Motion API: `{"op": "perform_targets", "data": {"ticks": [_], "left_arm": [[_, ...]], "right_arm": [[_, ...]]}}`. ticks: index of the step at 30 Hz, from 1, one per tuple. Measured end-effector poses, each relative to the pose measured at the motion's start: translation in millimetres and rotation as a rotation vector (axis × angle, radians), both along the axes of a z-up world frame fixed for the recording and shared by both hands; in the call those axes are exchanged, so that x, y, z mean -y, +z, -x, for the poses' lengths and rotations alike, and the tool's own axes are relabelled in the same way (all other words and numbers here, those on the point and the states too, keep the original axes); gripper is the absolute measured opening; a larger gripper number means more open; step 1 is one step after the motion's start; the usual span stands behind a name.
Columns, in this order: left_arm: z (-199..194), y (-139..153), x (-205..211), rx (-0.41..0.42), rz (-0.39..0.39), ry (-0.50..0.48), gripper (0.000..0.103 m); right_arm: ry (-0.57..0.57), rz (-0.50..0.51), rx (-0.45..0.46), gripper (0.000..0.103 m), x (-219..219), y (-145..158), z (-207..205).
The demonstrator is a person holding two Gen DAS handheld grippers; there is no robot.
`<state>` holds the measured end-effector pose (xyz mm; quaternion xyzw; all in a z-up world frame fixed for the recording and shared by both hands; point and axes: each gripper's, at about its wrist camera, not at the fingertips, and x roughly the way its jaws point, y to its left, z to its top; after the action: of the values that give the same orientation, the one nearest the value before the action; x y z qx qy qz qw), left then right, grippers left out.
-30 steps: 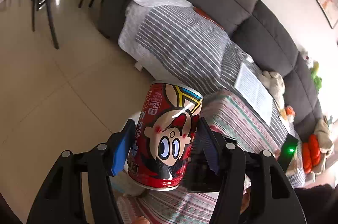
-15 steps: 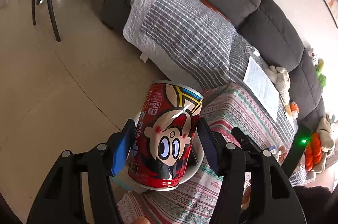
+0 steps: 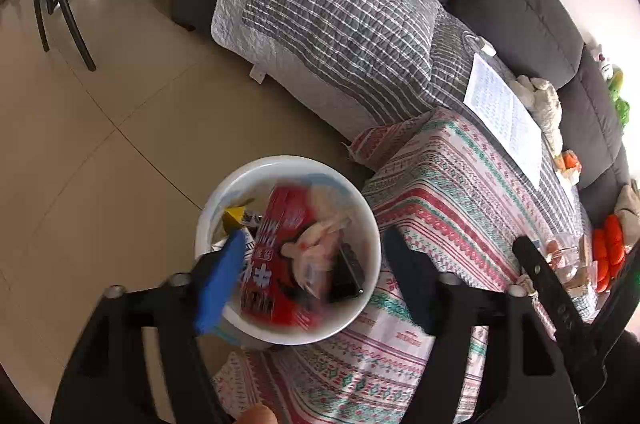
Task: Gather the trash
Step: 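Carry the tray and red can over the white bucket and open both tools, then move back to the table and grasp the crumpled white paper with the left tool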
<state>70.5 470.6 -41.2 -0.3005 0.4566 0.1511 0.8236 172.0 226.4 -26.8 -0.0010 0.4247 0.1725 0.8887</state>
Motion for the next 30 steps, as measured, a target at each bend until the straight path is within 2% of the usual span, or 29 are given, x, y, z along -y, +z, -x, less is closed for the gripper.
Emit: {"op": "perform_targets", "data": {"ticks": [9, 17, 24, 30], "left_arm": [[-6, 8, 28, -0.008, -0.087, -0.027, 0.077], [-19, 25, 58, 0.02, -0.109, -0.037, 0.083], [-45, 30, 108, 0.018, -0.124, -0.097, 0.084], [-75, 22, 160, 0.0, -0.099, -0.161, 0.084]], "right_arm": [[-0.036, 0.016, 0.011, 0.095, 38, 2, 0], [-0.049, 0.082, 0.026, 0.096, 77, 0, -2], [-0.094, 0.109, 0.029, 0.096, 133, -1, -12], [-0.17, 0.109, 0.029, 0.096, 194, -2, -24]]}}
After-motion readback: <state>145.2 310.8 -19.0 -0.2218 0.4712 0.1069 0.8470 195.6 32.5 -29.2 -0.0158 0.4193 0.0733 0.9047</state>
